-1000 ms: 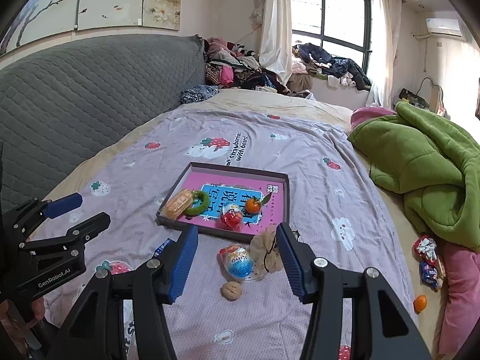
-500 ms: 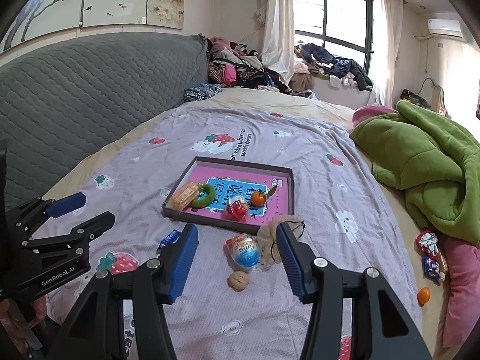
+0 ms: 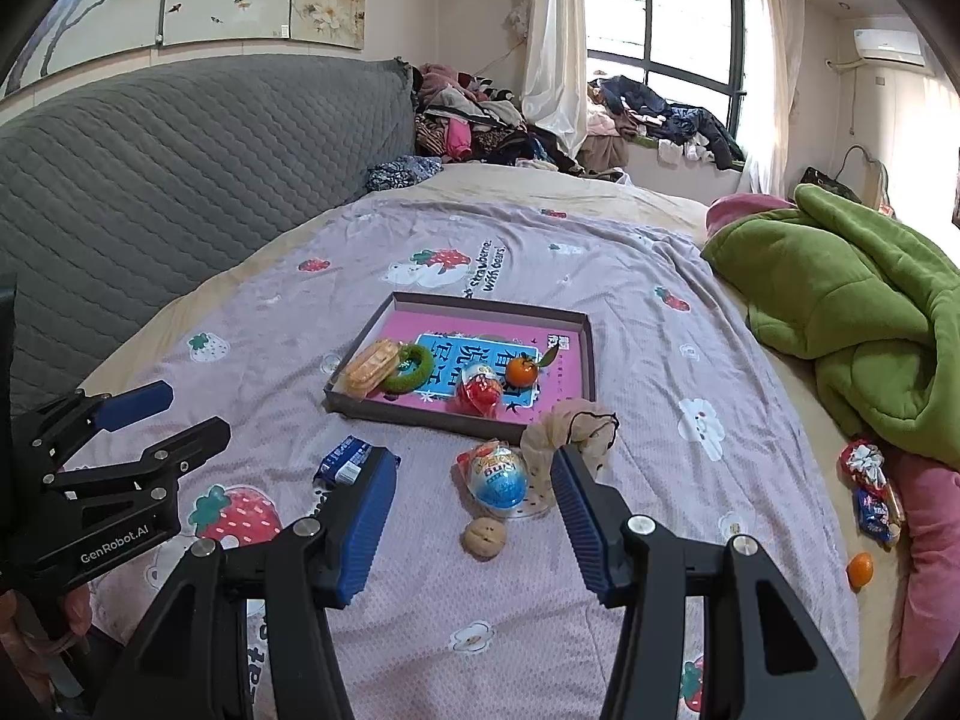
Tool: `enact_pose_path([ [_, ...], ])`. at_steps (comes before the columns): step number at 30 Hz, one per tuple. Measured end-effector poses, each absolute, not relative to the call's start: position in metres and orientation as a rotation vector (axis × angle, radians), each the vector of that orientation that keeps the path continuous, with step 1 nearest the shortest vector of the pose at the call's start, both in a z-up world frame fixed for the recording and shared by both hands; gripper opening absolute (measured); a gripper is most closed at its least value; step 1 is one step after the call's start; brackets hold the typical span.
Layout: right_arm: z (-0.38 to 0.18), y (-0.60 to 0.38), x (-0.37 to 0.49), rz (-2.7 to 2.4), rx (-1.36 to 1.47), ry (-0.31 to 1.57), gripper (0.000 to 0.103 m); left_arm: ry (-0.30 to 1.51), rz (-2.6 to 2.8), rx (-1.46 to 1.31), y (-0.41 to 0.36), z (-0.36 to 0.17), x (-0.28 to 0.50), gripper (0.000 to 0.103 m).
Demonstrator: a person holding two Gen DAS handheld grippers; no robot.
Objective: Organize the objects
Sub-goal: 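Move the left gripper to the blue biscuit pack while the right approaches the walnut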
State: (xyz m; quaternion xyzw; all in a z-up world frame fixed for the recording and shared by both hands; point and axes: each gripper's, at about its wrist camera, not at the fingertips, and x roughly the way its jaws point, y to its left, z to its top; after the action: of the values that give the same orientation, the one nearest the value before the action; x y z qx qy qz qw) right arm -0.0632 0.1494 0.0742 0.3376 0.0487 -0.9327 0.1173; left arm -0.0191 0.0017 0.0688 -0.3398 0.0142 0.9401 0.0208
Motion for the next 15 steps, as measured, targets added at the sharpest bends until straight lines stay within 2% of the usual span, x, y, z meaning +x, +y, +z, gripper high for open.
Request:
enact_pose_path([
  [15,0.054,0.150,-0.066,-2.724,1.034,0.153,0.054,0.047,2.896,-1.081,0.006,0.056,-0.021,0.062],
])
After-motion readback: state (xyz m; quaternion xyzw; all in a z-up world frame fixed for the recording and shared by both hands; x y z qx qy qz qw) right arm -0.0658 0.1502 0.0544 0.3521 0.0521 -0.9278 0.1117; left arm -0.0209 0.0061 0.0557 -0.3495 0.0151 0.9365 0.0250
